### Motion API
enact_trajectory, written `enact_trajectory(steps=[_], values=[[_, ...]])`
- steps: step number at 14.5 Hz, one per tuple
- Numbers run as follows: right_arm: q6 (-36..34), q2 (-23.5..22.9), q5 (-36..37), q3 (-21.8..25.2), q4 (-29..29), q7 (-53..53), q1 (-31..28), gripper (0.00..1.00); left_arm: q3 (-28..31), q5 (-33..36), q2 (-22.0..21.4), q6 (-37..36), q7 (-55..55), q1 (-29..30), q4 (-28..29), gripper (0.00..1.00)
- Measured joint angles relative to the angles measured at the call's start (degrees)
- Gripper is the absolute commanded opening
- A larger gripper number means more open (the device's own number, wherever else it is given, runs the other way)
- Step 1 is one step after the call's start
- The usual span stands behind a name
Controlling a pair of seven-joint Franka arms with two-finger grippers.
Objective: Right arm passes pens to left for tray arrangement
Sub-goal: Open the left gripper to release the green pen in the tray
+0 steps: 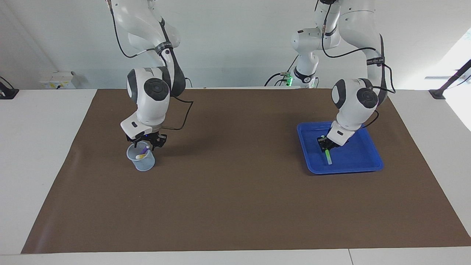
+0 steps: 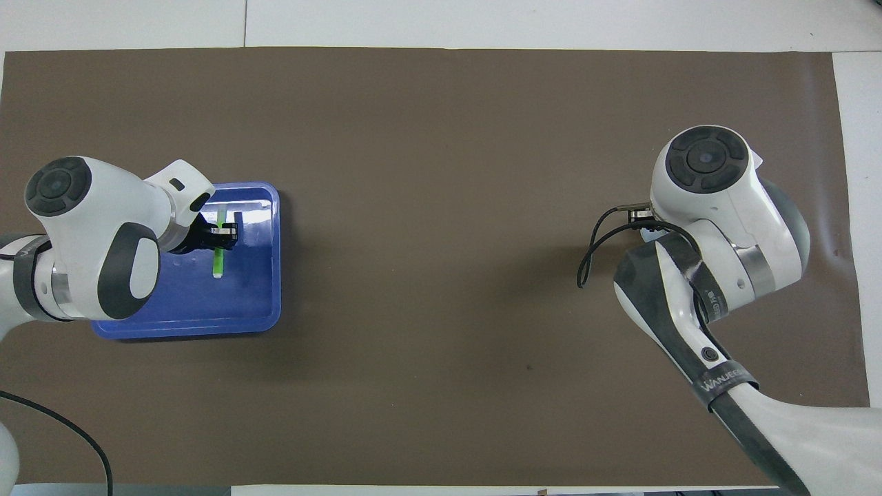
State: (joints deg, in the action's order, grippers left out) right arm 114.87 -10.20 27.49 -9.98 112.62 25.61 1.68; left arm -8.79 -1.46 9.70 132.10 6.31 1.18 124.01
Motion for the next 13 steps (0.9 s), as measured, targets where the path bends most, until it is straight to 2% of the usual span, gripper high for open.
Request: enact_trajectory(steps=[1,2,5,6,7,13], values=[[0.0,0.0,0.2,0.0,0.0,0.0,0.2,0.42,0.0,0.0,0.0,0.2,0.0,0.0,0.3,0.54],[0.0,0.1,0.6,-0.1,0.0,0.0,0.3,0.37,0.0,0.0,0.0,0.3,0.0,0.0,0.3,1.00],[0.1,0.2,1.0,-0.7,0.0,0.0,0.3,0.23,0.0,0.0,0.0,0.5,0.0,0.0,0.3,1.00],[0.1,0.3,1.0,-0.8,0.0,0.0,0.3,0.16,0.0,0.0,0.0,0.5,0.0,0.0,0.3,1.00],[0.2,0.3,1.0,-0.8,0.0,0.0,0.3,0.02,0.0,0.0,0.0,0.5,0.0,0.0,0.3,1.00],[1.1,0.6,1.2,-0.8,-0.1,0.0,0.3,0.00,0.0,0.0,-0.1,0.1,2.7,0.2,-0.5,1.00]])
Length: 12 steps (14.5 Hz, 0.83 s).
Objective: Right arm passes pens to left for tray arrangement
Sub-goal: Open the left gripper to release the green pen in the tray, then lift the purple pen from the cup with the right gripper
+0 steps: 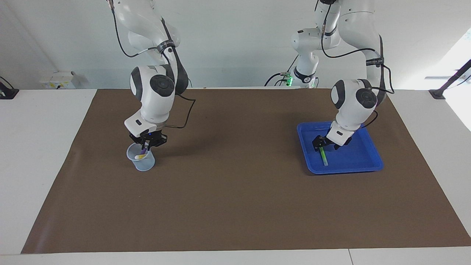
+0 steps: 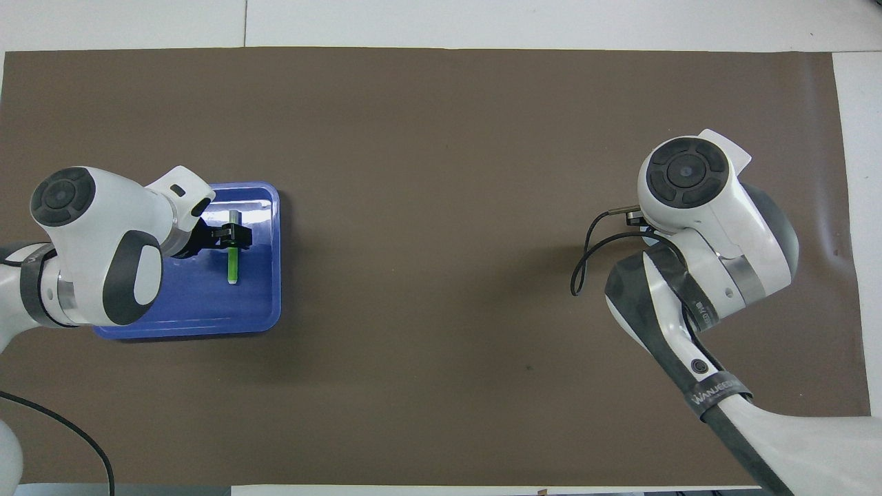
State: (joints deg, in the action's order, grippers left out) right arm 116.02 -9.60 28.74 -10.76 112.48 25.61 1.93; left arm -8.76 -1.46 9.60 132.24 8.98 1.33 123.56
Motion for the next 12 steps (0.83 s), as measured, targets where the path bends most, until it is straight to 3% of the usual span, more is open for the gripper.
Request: enact_trajectory(steps=[6,12], values=[[-0.6,4.2,-1.2,0.1,-2.8,0.0,0.0,0.00,-0.3,-1.3,-2.3,-15.9,8.6,0.4,-10.7,1.00],[-8.6,9.6,-17.5,0.3,-8.5,0.0,0.0,0.00,-1.0,-12.0,-7.2,-27.5,18.3,0.4,-17.9,1.00]])
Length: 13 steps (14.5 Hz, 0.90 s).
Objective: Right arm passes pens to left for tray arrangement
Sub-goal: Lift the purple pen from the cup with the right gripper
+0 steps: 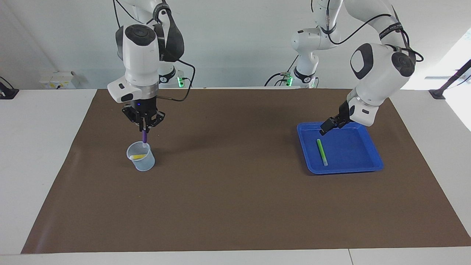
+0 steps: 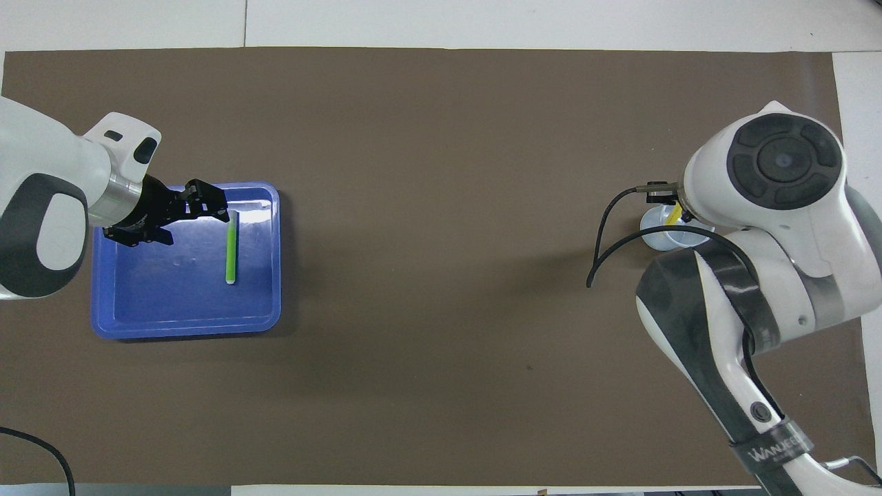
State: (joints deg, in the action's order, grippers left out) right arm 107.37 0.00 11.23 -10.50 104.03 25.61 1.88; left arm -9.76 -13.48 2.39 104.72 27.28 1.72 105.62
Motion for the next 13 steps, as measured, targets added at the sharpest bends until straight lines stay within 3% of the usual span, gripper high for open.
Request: enact_trajectory(steps=[4,8,10,13], values=[[-2.8,-0.1,-15.6,0.5,-5.4,2.4,-0.1,0.00,-1.1,-6.5,-3.8,-2.4,10.1,0.0,-1.4,1.00],[-1.9,-2.1,-31.5,0.4,-9.0,16.1,0.0,0.00,-1.9,-15.5,-4.3,-3.5,24.7,0.0,-5.6,1.00],[-0.3,-3.2,-36.1,-0.3,-11.0,25.2,0.0,0.00,-1.9,-20.0,-4.3,-3.8,31.7,0.0,-6.8,1.00],[2.9,-5.4,-38.5,-5.1,-13.7,38.7,0.0,0.00,-2.4,-24.4,-4.3,-3.9,44.8,0.0,-7.2,1.00]])
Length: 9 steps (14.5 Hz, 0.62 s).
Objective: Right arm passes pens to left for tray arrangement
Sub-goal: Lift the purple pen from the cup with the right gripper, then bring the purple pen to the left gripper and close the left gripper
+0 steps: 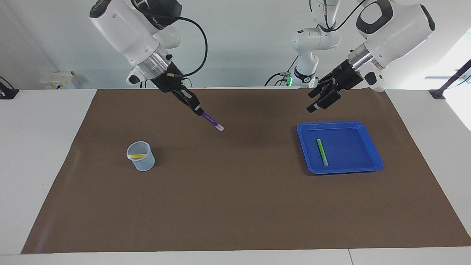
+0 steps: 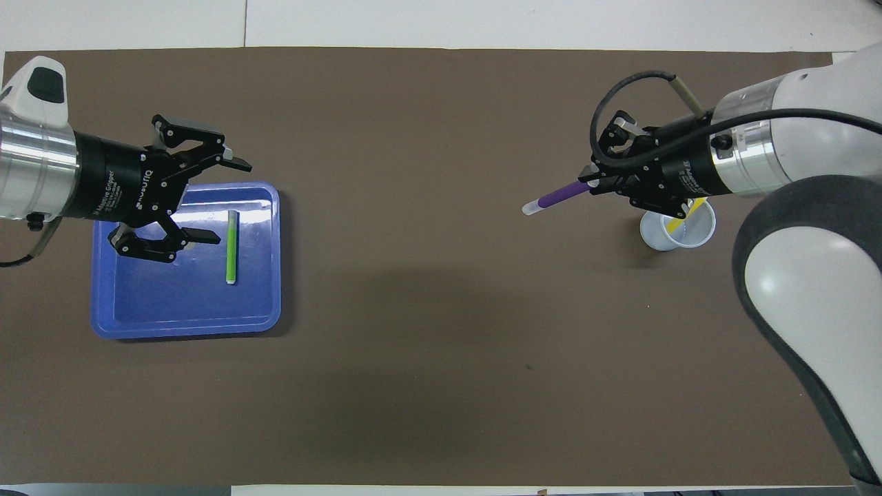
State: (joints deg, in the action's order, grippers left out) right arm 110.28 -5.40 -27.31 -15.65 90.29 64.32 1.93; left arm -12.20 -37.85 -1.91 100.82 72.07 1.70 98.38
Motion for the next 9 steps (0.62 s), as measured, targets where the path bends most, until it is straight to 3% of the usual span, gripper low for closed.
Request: enact_trajectory(steps=[4,9], values=[[4.1,-3.0,-1.0,-6.7,-2.7,14.6,0.2,0.00,-3.4,-0.8,0.0,1.0,20.1,0.0,-2.5,1.00],[7.6,-4.5,-1.0,-11.5,-4.7,22.7,0.9,0.00,-4.7,-5.9,-0.1,4.3,24.8,-0.2,-0.8,1.00]])
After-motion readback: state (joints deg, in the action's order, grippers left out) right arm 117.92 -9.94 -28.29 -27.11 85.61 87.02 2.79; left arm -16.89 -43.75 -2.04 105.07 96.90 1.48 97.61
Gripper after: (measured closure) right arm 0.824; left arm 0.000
